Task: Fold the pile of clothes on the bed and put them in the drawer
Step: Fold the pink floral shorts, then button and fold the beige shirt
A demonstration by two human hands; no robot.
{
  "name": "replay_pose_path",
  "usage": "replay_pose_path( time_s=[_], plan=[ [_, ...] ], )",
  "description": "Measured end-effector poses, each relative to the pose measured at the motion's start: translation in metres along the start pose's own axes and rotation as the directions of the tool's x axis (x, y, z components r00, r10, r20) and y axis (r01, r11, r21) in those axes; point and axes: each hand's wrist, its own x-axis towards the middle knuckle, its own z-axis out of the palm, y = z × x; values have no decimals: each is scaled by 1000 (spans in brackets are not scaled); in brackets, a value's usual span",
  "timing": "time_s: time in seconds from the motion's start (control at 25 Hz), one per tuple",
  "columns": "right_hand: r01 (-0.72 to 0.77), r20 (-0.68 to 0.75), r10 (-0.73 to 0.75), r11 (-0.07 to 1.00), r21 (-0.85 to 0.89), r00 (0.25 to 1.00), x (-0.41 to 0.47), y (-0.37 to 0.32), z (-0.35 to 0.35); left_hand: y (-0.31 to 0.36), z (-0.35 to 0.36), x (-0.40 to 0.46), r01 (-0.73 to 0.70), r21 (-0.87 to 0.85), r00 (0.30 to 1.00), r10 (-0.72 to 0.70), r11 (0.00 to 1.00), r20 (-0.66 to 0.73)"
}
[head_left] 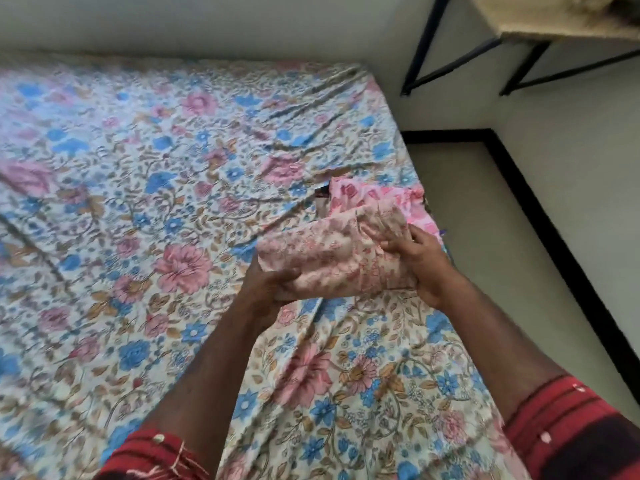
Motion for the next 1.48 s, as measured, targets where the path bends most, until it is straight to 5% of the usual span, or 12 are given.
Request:
replay_pose_path(
  time_s=[0.2,0.36,0.56,0.68,0.8,0.96,1.08,1.24,1.48],
  plan=[
    [1,-170,4,1000,25,985,51,-17,-55,31,80,54,-296,186,950,269,937,156],
    [42,-214,-37,999,19,976,87,-38,-82,52,126,87,-380,260,918,327,888,223],
    [-34,-340,-102,927,-373,935,110,-8,-82,26,108,101,-287,540,954,183,792,239],
    [61,-455,-442,766,-640,773,98,18,-64,19,95,95,-342,560,936,225,755,269],
    [248,-307,-664,605,-757,682,80,33,-28,27,83,80,-381,577,925,298,722,238],
    [379,-60,-586,594,-710,808,58,47,67,46,26,33,-385,619,911,388,684,137],
    [473,104,-557,575,-668,824,29,63,157,61,-51,-20,-401,663,871,488,633,62],
    [624,377,-507,525,-579,775,-48,96,308,86,-206,-120,-336,696,743,633,635,-219],
    [730,623,-403,509,-456,670,-198,157,513,73,-419,-286,-260,645,557,658,718,-508]
  ],
)
